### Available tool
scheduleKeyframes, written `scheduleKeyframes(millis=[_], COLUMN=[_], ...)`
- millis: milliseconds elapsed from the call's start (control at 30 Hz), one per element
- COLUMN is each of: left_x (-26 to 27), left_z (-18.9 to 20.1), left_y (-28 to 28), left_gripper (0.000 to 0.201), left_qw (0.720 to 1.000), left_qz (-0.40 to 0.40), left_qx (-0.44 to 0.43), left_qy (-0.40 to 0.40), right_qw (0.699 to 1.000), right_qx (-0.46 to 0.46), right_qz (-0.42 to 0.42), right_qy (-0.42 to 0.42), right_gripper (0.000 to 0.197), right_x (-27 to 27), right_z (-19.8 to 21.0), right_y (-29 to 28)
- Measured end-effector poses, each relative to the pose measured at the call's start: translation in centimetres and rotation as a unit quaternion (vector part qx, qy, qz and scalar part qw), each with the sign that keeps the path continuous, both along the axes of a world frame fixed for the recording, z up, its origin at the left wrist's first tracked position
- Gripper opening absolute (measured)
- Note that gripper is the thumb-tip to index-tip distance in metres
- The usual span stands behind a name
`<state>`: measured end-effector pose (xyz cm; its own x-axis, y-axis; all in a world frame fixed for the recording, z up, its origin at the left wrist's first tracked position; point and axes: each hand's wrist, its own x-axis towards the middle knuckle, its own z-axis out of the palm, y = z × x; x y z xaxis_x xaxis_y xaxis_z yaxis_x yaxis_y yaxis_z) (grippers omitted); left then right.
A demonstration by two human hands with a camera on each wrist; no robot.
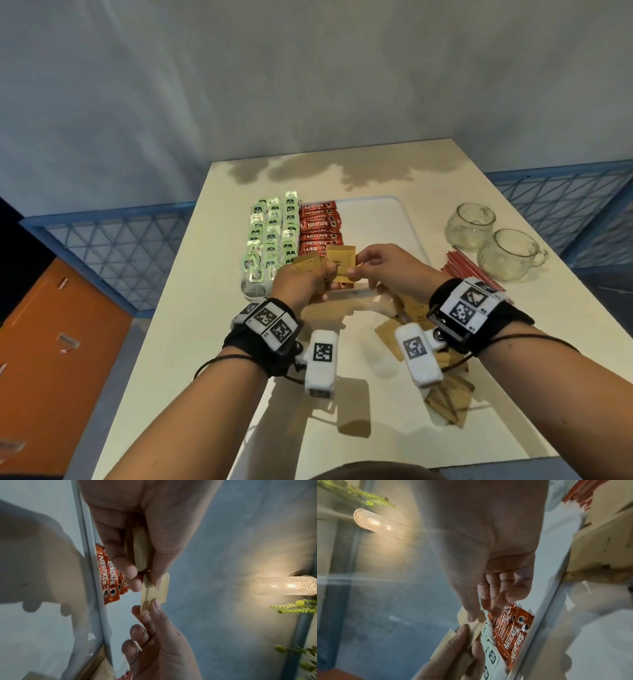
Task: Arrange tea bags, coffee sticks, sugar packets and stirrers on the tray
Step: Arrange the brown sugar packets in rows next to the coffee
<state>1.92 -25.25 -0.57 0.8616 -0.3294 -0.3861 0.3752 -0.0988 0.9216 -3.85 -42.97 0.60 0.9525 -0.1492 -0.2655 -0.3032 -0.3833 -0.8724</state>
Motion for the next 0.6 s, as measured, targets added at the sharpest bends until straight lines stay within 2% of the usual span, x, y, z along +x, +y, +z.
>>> scheduleKeyframes(millis=[67,167,233,300,400,500,600], left_x=[0.8,2.1,3.3,4.8,7.4,10.2,12.3], left_z=[-0.1,0.1,0.4,1.0,1.6,2.0,2.2], left_y=[-0.2,-0.2,-0.3,-0.4,-0.5,-0.8,-1.0], left_gripper=[0.027,0.026,0.024,0.023,0.024,0.023,0.012], left_qw=[1.000,1.000,0.999,0.996,0.985,0.981,0.980], left_qz=[-0.001,-0.009,-0.032,-0.045,-0.021,0.009,0.019], left_qx=[-0.007,-0.006,0.001,0.005,-0.063,-0.106,-0.126], left_qy=[0.001,0.007,0.033,0.083,0.157,0.161,0.154], right_qw=[0.999,0.994,0.991,0.992,0.992,0.986,0.974], right_qx=[0.041,0.105,0.116,0.102,0.052,-0.004,0.031], right_qz=[-0.011,-0.043,-0.059,-0.069,-0.113,-0.169,-0.223], right_qy=[-0.010,-0.004,-0.003,-0.008,-0.020,-0.005,0.008], right_gripper=[0.011,0.007,0.007,0.008,0.008,0.011,0.024], right_x=[0.6,2.1,3.3,4.9,8.1,11.6,14.7], right_z=[-0.1,-0.5,-0.6,-0.7,-1.0,-1.9,-3.7], right_y=[0.3,0.2,-0.3,-1.4,-4.1,-6.7,-8.1])
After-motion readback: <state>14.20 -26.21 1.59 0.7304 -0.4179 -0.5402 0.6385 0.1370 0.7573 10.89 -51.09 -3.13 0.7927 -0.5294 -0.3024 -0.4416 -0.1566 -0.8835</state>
